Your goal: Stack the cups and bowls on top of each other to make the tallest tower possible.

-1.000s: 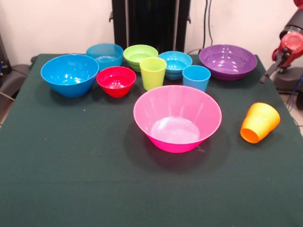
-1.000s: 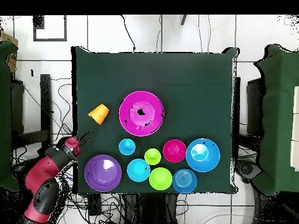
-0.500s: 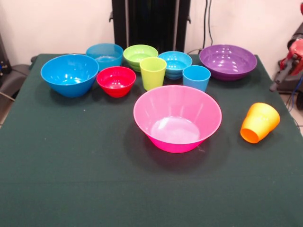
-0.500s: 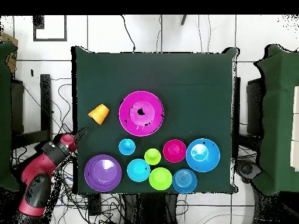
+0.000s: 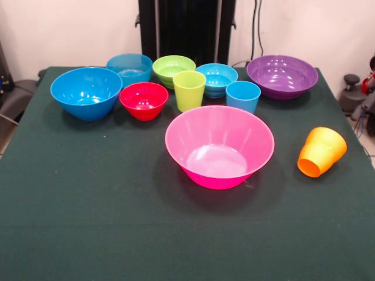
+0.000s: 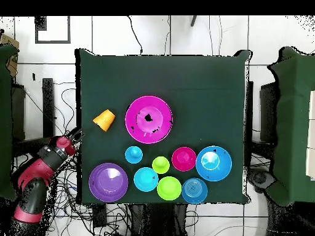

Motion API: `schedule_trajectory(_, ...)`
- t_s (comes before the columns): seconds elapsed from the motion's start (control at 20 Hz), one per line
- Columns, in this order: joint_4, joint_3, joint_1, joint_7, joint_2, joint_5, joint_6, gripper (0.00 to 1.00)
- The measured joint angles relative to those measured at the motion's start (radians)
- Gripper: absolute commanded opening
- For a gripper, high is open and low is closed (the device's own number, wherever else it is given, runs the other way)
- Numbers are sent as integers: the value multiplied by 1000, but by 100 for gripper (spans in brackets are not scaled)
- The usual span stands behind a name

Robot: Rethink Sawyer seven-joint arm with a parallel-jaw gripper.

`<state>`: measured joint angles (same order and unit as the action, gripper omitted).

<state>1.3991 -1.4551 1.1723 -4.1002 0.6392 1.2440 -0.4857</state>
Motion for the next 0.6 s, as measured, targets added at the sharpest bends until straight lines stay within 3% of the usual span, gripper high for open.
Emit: schedule_trajectory(0.6,-21,-32,-26,0,60,0,0,100)
